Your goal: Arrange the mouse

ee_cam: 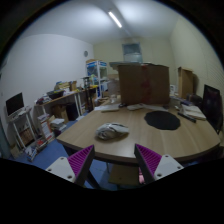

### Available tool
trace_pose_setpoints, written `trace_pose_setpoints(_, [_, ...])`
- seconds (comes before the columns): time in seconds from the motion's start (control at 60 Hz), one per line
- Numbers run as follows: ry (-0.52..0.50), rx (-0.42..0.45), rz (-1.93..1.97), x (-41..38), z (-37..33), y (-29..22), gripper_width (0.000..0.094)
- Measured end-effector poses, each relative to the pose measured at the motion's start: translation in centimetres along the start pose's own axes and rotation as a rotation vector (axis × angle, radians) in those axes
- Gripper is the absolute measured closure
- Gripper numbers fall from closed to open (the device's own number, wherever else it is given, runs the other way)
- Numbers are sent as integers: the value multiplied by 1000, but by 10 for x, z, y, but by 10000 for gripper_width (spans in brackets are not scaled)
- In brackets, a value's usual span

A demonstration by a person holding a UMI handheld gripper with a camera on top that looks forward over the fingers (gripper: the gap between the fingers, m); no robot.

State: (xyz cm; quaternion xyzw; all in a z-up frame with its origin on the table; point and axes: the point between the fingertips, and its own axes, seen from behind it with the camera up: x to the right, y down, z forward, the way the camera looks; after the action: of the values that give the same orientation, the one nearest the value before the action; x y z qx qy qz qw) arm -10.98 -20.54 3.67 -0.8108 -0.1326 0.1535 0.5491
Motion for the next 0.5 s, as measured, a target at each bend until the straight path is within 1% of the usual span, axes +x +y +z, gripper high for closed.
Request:
trace_pose_setpoints(0.067, [-34, -3, 0, -16, 24, 0, 97])
trace_pose_setpoints(0.2, [-54, -37, 21, -34, 68, 0, 99])
trace_pose_setpoints(0.317, [-48, -81, 27, -37, 99, 5, 105])
trace_pose_setpoints(0.5, [-3, -104, 4, -36, 127, -3, 97])
